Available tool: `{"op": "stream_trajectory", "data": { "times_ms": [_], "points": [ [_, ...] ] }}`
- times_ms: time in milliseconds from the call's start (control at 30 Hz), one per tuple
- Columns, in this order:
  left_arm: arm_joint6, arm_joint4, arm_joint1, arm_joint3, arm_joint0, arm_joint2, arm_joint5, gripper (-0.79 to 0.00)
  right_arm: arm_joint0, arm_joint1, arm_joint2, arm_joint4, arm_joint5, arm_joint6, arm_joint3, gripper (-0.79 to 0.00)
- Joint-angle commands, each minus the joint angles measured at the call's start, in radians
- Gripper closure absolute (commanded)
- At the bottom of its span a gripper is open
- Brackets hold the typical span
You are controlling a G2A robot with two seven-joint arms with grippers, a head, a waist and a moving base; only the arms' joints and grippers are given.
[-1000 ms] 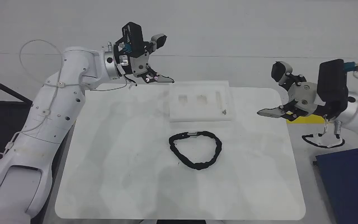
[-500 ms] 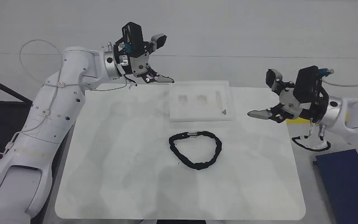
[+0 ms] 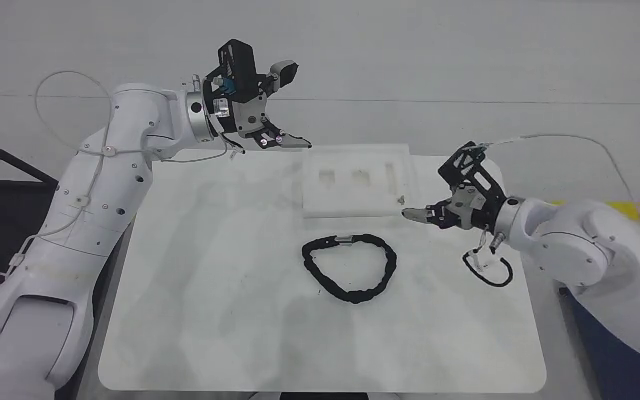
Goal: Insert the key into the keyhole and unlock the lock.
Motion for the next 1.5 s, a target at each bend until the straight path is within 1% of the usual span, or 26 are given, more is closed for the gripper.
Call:
{"op": "stream_trajectory", "data": {
  "times_ms": [0,233,433,600,767,1000,1100,1467],
  "points": [
    [0.000,0.000,0.000,0.000,0.000,0.000,0.000,-0.785,0.015,-0.025,-0.029,-0.005,0.044,0.010,0.020,-0.785],
    [0.000,0.000,0.000,0.000,0.000,0.000,0.000,-0.785,0.074,-0.126,-0.126,0.028,0.197,0.021,0.118,-0.785],
    [0.000,0.000,0.000,0.000,0.000,0.000,0.000,-0.785,0.127,-0.210,-0.193,0.065,0.311,0.072,0.207,-0.785],
    [0.000,0.000,0.000,0.000,0.000,0.000,0.000,-0.785,0.146,-0.265,-0.228,0.072,0.370,0.068,0.279,-0.785],
    [0.000,0.000,0.000,0.000,0.000,0.000,0.000,-0.785,0.153,-0.309,-0.248,0.088,0.427,0.088,0.355,-0.785],
    [0.000,0.000,0.000,0.000,0.000,0.000,0.000,-0.785,0.163,-0.353,-0.248,0.104,0.445,0.105,0.421,-0.785],
    [0.000,0.000,0.000,0.000,0.000,0.000,0.000,-0.785,0.158,-0.367,-0.235,0.145,0.441,0.101,0.441,-0.785],
    [0.000,0.000,0.000,0.000,0.000,0.000,0.000,-0.785,0.158,-0.367,-0.235,0.145,0.441,0.101,0.441,-0.785]
  ]
}}
